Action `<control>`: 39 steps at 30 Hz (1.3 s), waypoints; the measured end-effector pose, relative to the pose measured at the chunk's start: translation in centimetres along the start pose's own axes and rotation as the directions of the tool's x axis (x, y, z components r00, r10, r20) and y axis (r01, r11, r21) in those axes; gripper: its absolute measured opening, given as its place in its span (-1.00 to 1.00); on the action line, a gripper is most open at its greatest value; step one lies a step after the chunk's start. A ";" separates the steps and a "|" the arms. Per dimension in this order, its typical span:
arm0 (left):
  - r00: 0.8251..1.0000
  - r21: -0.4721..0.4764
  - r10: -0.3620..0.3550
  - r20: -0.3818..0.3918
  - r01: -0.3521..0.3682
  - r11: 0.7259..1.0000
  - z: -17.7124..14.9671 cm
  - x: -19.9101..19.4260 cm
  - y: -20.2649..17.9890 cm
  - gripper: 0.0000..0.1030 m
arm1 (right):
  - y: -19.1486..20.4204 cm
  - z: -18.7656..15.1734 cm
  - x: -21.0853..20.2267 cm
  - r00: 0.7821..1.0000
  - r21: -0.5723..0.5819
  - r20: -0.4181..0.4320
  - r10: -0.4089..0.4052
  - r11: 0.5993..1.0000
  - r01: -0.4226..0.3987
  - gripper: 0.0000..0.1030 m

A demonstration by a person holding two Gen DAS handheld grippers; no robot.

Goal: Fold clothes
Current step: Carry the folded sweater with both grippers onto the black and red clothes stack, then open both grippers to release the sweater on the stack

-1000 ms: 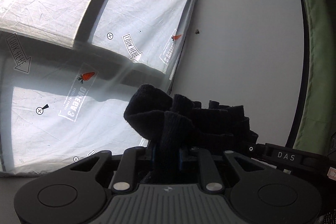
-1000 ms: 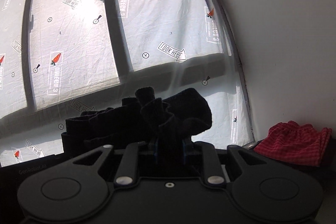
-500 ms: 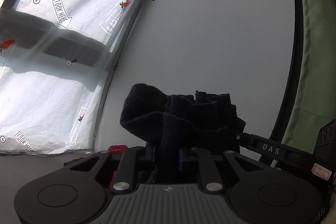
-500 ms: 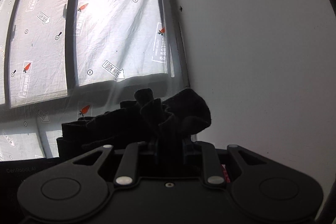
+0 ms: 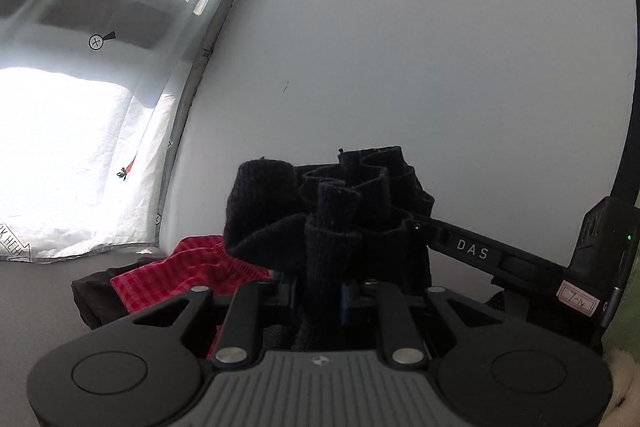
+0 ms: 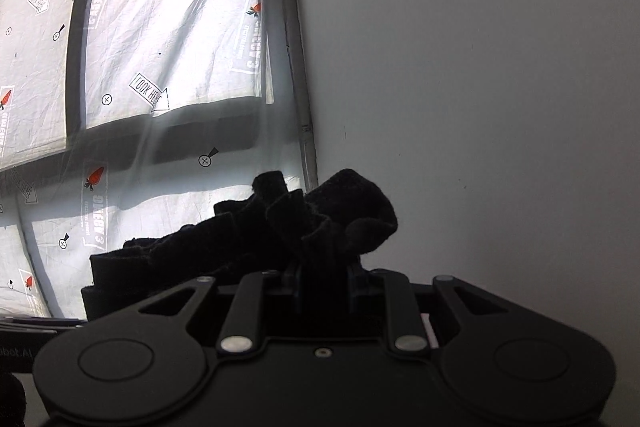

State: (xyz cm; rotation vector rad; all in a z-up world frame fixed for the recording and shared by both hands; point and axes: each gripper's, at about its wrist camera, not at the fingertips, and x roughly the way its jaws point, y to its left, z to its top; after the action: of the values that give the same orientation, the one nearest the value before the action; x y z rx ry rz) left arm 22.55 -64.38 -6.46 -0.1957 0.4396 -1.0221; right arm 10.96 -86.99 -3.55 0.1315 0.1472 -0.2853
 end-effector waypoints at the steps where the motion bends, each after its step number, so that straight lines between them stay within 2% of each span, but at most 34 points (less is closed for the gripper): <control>1: 1.000 -0.012 0.019 -0.003 -0.019 1.000 0.3 1.0 1.2 -0.61 | 0.1 -0.1 1.5 1.000 -0.008 -0.010 0.006 1.000 -0.006 -0.58; 3: 0.997 -0.026 0.071 -0.017 -0.072 0.997 0.6 3.3 3.8 -0.61 | 0.6 -0.8 5.5 0.999 -0.045 -0.048 0.006 0.999 -0.008 -0.57; 5: 0.989 -0.081 0.134 -0.068 -0.139 0.987 0.3 5.9 7.1 -0.60 | 1.0 -1.6 9.7 0.995 -0.052 -0.099 0.008 0.999 -0.013 -0.56; 8: 0.965 -0.167 0.206 -0.164 -0.233 0.958 -0.7 9.4 12.0 -0.60 | 1.5 -3.7 16.4 0.980 -0.041 -0.197 0.009 0.999 -0.018 -0.52; 10: 0.945 -0.205 0.237 -0.226 -0.284 0.937 -1.7 11.3 14.9 -0.57 | 2.4 -5.5 20.0 0.965 -0.093 -0.260 -0.029 0.996 0.005 -0.50; 12: 0.937 -0.217 0.243 -0.250 -0.299 0.929 -2.8 12.4 16.5 -0.48 | 3.5 -7.7 23.1 0.945 -0.179 -0.315 -0.084 0.983 0.028 -0.41; 14: 0.941 -0.238 0.226 -0.252 -0.286 0.928 -3.6 13.1 17.5 -0.39 | 4.3 -9.5 24.9 0.932 -0.280 -0.333 -0.145 0.959 0.049 -0.34; 17: 0.946 -0.268 0.207 -0.248 -0.273 0.924 -4.6 13.6 18.7 -0.18 | 3.8 -11.0 26.0 0.919 -0.309 -0.354 -0.175 0.949 0.062 -0.29; 19: 0.950 -0.290 0.200 -0.239 -0.266 0.919 -5.2 13.7 19.4 -0.03 | 3.4 -11.3 25.8 0.915 -0.307 -0.360 -0.182 0.949 0.067 -0.23; 24: 0.954 -0.309 0.187 -0.234 -0.255 0.916 -5.2 13.5 19.6 0.03 | 4.4 -11.3 25.3 0.920 -0.356 -0.332 -0.208 0.931 0.082 -0.16; 28: 0.948 -0.223 0.247 -0.202 -0.290 0.931 -3.6 11.0 17.6 0.08 | 5.1 -10.3 24.2 0.929 -0.404 -0.289 -0.233 0.909 0.103 0.03; 29: 0.943 -0.189 0.278 -0.182 -0.311 0.932 -3.0 9.8 17.0 0.14 | 5.2 -10.0 23.2 0.932 -0.422 -0.271 -0.243 0.900 0.112 0.21; 30: 0.939 -0.160 0.307 -0.157 -0.331 0.930 -2.4 8.3 16.4 0.28 | 5.6 -9.6 22.4 0.937 -0.436 -0.251 -0.243 0.892 0.115 0.49; 31: 0.935 -0.142 0.330 -0.127 -0.347 0.927 -1.9 6.7 15.8 0.45 | 6.1 -9.1 21.6 0.944 -0.449 -0.229 -0.238 0.886 0.114 0.61; 32: 0.931 -0.128 0.353 -0.091 -0.363 0.923 -1.5 4.9 15.3 0.52 | 6.8 -8.6 20.6 0.952 -0.457 -0.198 -0.235 0.881 0.122 0.69; 34: 0.917 -0.101 0.398 -0.020 -0.398 0.912 -0.9 1.3 14.3 0.75 | 8.5 -7.5 18.2 0.964 -0.456 -0.135 -0.229 0.878 0.144 0.73; 35: 0.907 -0.087 0.420 0.011 -0.418 0.904 -0.7 -0.4 13.9 0.80 | 9.3 -7.1 16.9 0.969 -0.440 -0.118 -0.215 0.887 0.143 0.83; 36: 0.892 -0.072 0.449 0.046 -0.446 0.892 -0.6 -2.4 13.3 0.92 | 10.2 -6.7 15.6 0.975 -0.420 -0.102 -0.198 0.897 0.138 1.00; 37: 0.873 -0.058 0.480 0.083 -0.477 0.877 -0.6 -4.5 12.6 1.00 | 11.1 -6.4 14.2 0.980 -0.401 -0.088 -0.179 0.907 0.130 0.99; 39: 0.834 -0.049 0.531 0.149 -0.530 0.846 -1.0 -8.7 11.4 1.00 | 12.8 -6.3 11.9 0.987 -0.370 -0.081 -0.141 0.923 0.101 1.00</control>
State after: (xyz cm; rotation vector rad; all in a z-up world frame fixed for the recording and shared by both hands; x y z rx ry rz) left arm 27.12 -51.04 -9.10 -0.1455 0.3245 -0.4498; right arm 25.13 -77.06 -10.24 -0.2345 0.3123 -0.3701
